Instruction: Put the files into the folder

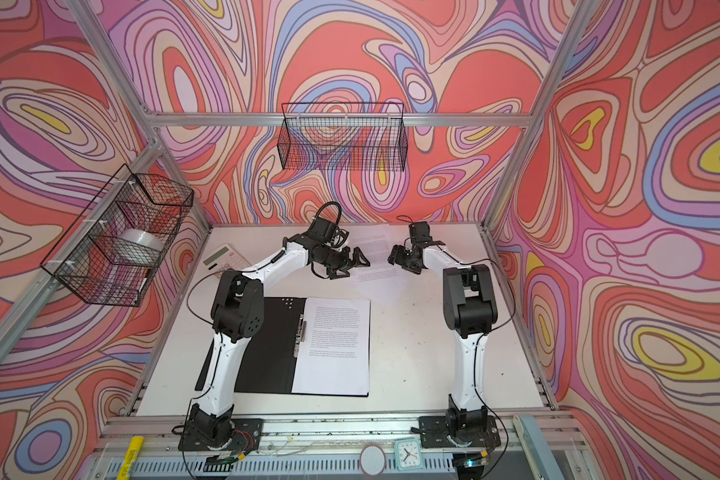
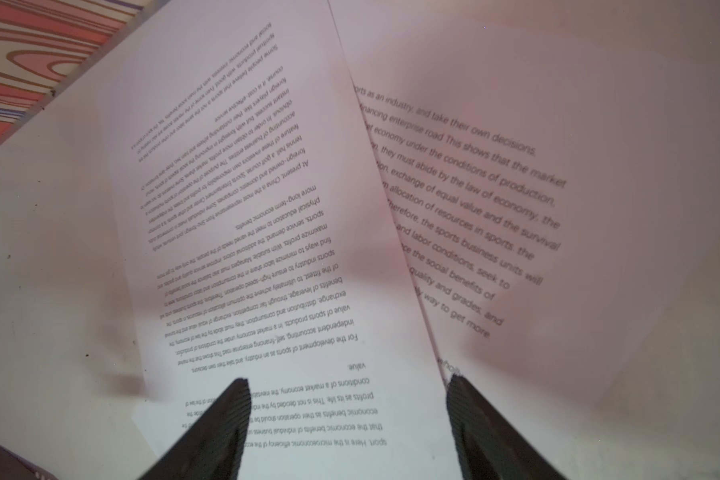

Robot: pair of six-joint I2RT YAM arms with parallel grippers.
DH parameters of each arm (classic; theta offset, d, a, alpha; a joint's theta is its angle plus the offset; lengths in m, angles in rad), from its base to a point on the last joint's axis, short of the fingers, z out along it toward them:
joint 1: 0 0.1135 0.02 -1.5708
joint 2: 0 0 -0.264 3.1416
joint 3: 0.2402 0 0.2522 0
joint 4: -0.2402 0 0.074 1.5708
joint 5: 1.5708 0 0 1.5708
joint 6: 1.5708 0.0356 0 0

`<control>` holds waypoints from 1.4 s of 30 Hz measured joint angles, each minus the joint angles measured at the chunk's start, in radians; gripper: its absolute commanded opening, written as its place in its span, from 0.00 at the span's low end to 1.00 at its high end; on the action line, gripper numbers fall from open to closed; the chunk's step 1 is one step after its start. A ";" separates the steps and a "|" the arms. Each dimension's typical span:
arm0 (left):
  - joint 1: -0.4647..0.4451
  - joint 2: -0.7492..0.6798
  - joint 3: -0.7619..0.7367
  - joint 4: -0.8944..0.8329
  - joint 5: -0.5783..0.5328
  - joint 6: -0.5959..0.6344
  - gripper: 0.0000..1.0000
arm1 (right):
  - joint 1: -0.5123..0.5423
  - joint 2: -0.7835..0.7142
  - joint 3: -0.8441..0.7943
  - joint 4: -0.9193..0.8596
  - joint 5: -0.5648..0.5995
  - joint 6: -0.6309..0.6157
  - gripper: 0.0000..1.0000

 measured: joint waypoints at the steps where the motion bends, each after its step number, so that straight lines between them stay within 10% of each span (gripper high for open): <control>1: 0.000 0.013 0.005 0.014 0.008 -0.010 0.96 | 0.000 0.006 0.000 -0.005 -0.001 -0.005 0.79; 42: 0.045 0.089 -0.025 0.038 0.052 0.053 0.96 | -0.003 -0.012 -0.097 0.038 -0.332 0.044 0.79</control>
